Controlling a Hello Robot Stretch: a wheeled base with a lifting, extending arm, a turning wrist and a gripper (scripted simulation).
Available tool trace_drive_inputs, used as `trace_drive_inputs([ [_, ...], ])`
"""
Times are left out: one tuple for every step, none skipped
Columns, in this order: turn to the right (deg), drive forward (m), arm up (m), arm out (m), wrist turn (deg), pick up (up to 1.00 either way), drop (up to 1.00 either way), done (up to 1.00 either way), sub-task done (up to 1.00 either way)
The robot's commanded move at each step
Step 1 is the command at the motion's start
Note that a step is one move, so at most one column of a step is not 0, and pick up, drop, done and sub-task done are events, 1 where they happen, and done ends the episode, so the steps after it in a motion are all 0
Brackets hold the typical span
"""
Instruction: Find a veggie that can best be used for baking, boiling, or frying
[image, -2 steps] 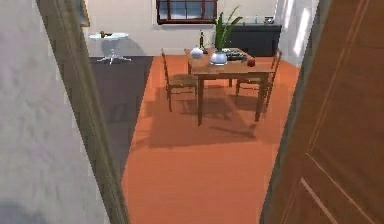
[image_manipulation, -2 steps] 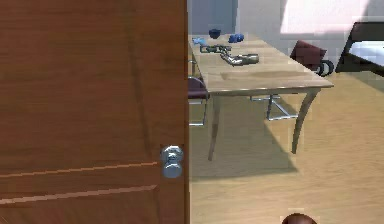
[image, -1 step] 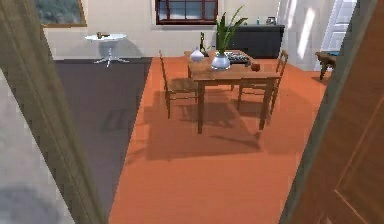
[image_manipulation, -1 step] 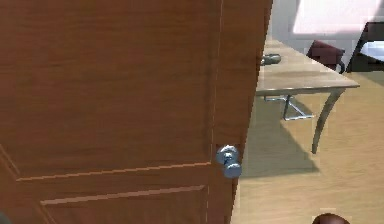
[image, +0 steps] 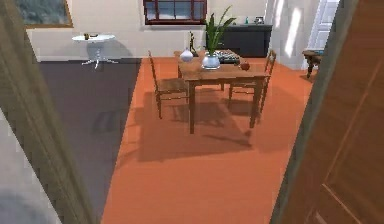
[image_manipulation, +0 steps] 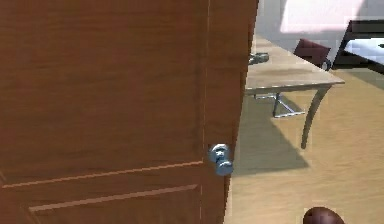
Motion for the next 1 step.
trace_drive_inputs([
  [9.0,0.0,0.0,0.0,0.0,0.0,0.0,0.0,0.0],
])
